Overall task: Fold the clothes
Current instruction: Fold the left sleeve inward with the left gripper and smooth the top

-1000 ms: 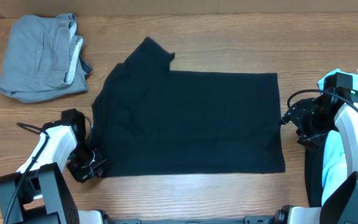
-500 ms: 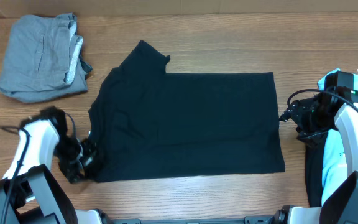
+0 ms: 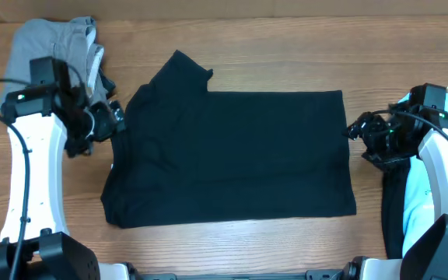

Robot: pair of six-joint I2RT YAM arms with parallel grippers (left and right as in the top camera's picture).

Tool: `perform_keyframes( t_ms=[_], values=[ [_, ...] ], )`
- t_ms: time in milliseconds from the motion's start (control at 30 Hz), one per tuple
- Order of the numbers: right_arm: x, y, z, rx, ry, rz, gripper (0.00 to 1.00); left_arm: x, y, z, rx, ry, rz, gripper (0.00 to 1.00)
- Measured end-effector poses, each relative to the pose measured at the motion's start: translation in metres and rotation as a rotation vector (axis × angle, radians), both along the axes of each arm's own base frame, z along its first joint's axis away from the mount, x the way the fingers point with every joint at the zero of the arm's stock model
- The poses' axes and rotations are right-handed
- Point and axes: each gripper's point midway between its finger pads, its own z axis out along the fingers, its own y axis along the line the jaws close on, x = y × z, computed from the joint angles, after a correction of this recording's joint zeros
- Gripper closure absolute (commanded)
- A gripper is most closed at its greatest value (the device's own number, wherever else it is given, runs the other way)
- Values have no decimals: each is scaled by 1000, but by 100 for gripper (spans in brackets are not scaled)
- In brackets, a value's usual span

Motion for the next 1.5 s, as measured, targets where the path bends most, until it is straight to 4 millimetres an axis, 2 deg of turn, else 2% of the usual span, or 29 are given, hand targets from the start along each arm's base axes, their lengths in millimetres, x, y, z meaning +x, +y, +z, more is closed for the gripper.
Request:
perform_keyframes(
  t_ms=[200, 333, 433, 567, 667, 833, 900, 1000, 1233, 1300, 1367, 1433, 1500],
  values=[
    [11, 3, 5, 0, -68, 46, 12, 53, -33, 24, 33, -269, -239, 0],
    [11, 5, 6, 12, -73, 57, 11, 82, -47, 28, 76, -372, -313, 0],
    [7, 7, 5, 20, -58, 60, 11, 110, -53, 12, 92, -397, -349, 0],
    [2, 9, 4, 30, -34, 63, 11, 151, -67, -30, 91, -396, -390, 0],
    [0, 10, 4, 38, -26, 65, 11, 181, -87, -54, 94, -438, -435, 0],
    [-2, 11, 3, 40, -18, 66, 11, 215, -134, -60, 106, -567, -529, 0],
    [-3, 11, 3, 41, -14, 66, 11, 222, -146, -64, 116, -590, -550, 0],
    [-4, 11, 3, 42, -10, 65, 11, 228, -160, -83, 144, -593, -566, 0],
    [-9, 13, 2, 50, 13, 65, 11, 236, -146, -145, 213, -514, -525, 0],
    [-9, 13, 2, 50, 13, 66, 11, 236, -142, -154, 230, -497, -513, 0],
    [-10, 13, 2, 51, 16, 65, 11, 238, -138, -154, 245, -496, -486, 1],
    [-10, 13, 2, 51, 16, 65, 11, 238, -136, -155, 256, -491, -473, 11],
    [-11, 13, 2, 51, 18, 65, 11, 239, -133, -156, 266, -488, -462, 32]
  ],
)
